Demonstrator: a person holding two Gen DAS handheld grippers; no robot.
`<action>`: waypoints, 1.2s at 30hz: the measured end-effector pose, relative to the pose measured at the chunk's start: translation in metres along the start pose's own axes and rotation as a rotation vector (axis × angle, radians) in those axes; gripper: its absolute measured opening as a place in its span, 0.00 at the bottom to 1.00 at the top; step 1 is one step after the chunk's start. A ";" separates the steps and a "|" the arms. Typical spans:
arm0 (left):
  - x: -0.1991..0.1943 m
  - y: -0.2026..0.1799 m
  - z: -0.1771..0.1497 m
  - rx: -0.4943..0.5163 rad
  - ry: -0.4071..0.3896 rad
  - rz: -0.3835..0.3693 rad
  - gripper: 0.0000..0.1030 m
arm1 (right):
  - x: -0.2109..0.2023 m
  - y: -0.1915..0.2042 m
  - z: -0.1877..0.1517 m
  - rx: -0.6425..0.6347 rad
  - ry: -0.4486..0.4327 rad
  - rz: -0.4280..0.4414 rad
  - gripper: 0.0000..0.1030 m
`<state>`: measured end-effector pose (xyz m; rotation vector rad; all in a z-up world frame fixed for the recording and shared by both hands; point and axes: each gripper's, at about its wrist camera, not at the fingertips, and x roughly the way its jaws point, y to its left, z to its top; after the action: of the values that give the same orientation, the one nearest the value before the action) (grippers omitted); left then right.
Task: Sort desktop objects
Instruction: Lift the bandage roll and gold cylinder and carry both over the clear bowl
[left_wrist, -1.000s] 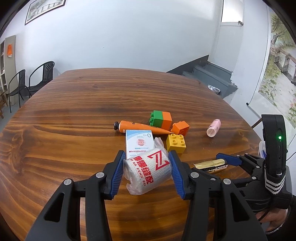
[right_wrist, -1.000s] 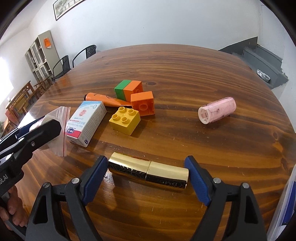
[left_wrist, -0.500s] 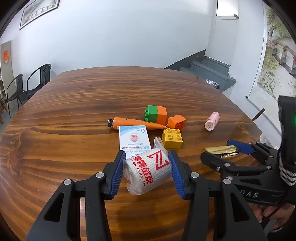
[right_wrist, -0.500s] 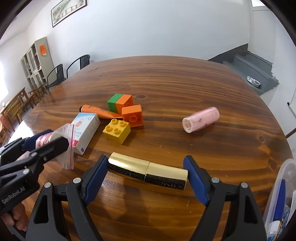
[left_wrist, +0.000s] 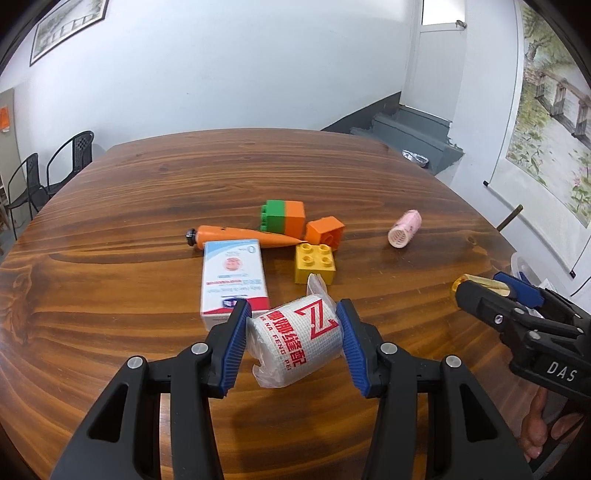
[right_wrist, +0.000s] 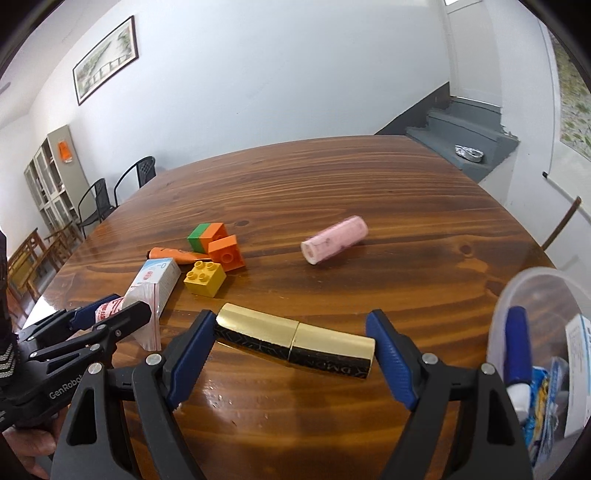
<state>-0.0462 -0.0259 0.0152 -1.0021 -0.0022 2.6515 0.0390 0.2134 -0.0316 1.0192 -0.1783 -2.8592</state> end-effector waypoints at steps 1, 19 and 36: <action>0.000 -0.004 0.000 0.005 0.002 -0.005 0.50 | -0.005 -0.004 -0.001 0.007 -0.007 -0.008 0.83; -0.006 -0.085 0.002 0.121 0.019 -0.108 0.50 | -0.073 -0.086 -0.022 0.117 -0.131 -0.140 0.83; -0.006 -0.189 0.006 0.278 0.045 -0.245 0.50 | -0.120 -0.183 -0.047 0.318 -0.201 -0.294 0.83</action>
<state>0.0075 0.1536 0.0442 -0.9044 0.2322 2.3284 0.1512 0.4071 -0.0189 0.8617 -0.5602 -3.2779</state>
